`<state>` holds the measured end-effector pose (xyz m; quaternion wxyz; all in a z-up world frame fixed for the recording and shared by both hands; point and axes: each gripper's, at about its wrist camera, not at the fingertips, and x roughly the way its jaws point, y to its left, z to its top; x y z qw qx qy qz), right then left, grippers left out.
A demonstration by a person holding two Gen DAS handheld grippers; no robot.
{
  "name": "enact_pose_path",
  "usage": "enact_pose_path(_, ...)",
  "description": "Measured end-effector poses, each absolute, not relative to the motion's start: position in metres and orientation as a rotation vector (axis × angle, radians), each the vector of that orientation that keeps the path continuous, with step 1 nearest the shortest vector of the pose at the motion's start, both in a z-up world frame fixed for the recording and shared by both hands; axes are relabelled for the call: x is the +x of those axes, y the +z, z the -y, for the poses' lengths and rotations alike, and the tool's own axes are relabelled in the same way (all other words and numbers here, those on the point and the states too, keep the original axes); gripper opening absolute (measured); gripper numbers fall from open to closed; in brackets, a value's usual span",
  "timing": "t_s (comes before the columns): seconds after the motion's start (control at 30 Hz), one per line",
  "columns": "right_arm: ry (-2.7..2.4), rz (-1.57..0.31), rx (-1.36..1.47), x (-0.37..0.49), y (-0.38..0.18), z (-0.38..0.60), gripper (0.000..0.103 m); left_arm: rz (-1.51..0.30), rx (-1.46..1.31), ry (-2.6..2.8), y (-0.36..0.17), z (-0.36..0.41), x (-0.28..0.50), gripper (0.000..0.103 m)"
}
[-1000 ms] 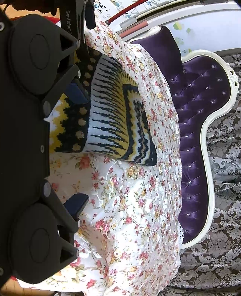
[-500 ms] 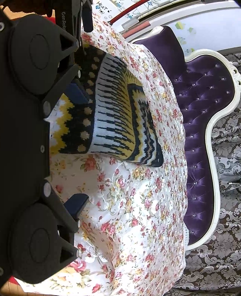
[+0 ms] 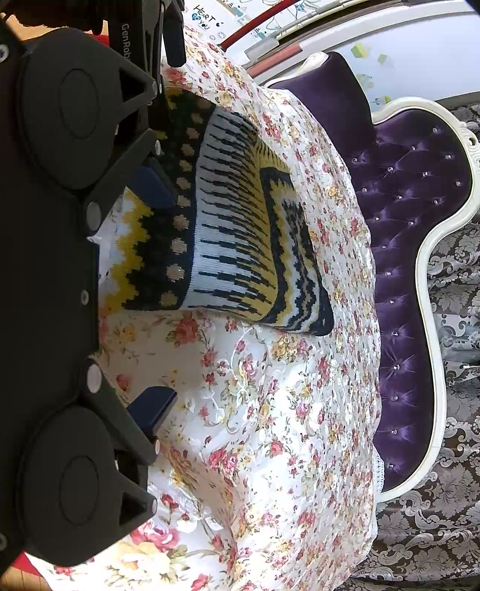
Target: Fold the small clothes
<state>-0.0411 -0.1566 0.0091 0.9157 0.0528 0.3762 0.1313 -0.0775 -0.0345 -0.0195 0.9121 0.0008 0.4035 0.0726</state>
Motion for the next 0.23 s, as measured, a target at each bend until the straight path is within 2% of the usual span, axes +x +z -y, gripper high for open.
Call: enact_pose_path(0.23, 0.274, -0.779, 0.108, -0.0407, 0.0075, 0.1551, 0.103, -0.836, -0.009, 0.15, -0.0196, 0.0335, -0.0763, 0.096)
